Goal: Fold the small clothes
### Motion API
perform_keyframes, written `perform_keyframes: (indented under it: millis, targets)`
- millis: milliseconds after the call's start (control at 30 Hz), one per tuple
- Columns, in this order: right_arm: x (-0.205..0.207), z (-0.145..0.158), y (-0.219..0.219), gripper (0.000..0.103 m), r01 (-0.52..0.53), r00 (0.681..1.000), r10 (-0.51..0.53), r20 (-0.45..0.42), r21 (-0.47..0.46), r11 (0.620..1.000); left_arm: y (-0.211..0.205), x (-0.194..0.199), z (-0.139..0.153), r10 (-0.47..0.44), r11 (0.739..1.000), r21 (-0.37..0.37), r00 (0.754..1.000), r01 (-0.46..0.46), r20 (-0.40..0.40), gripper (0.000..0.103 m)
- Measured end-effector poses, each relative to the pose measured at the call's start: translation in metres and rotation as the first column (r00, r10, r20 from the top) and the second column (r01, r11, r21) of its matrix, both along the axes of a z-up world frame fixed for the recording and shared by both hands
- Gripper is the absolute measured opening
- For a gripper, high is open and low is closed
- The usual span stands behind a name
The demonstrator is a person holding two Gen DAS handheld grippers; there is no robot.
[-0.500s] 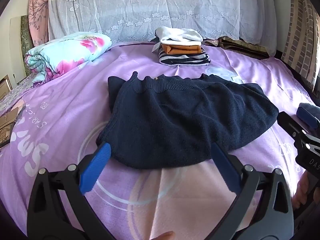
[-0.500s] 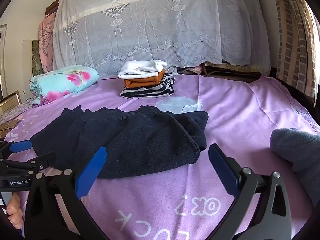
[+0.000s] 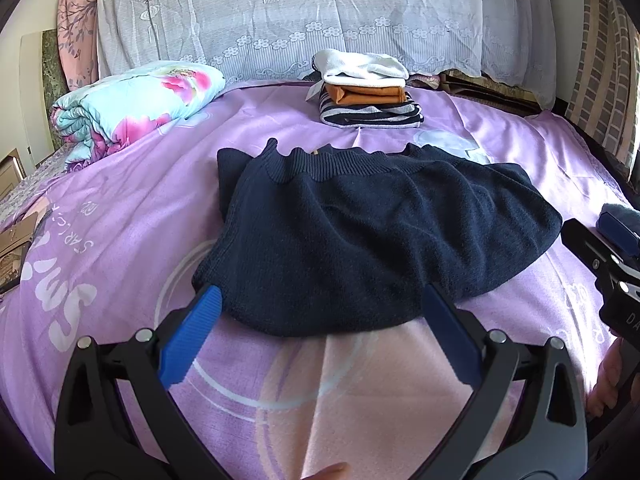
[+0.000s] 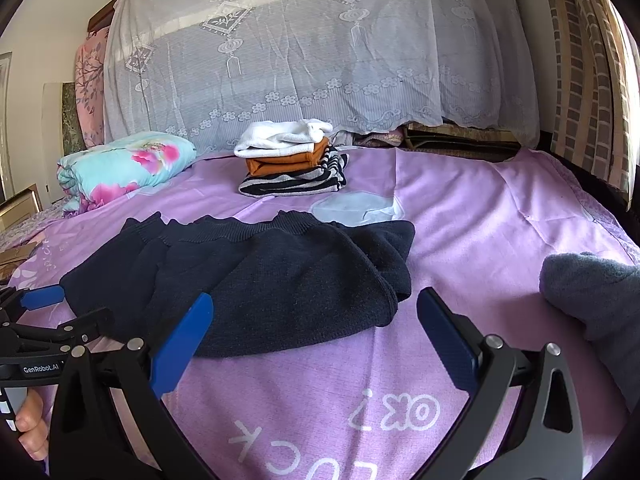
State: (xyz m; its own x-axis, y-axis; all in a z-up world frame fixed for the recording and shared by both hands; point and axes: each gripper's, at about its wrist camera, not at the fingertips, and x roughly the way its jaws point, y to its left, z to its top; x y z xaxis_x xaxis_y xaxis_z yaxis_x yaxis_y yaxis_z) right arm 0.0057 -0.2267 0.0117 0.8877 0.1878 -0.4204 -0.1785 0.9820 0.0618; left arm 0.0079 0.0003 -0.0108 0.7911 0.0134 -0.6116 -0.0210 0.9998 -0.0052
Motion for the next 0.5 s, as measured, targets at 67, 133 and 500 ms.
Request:
perform_keyframes:
  millis: [67, 133, 500]
  targets:
    - [-0.0001, 0.0001, -0.0003, 0.102, 0.000, 1.000, 0.000, 0.000, 0.001, 1.000, -0.0004, 0.0002, 0.0002, 0.000, 1.000, 0.001, 1.000, 0.000, -0.001, 0.101]
    - [0.0000, 0.0002, -0.0007, 0.102, 0.001, 1.000, -0.001, 0.001, 0.001, 1.000, -0.0001, 0.0003, -0.0001, 0.001, 1.000, 0.002, 1.000, -0.001, -0.002, 0.101]
    - [0.0025, -0.0008, -0.0020, 0.102, 0.006, 1.000, -0.006, -0.005, 0.009, 1.000, 0.0005, 0.0000, -0.0011, 0.001, 1.000, 0.002, 1.000, -0.001, -0.004, 0.101]
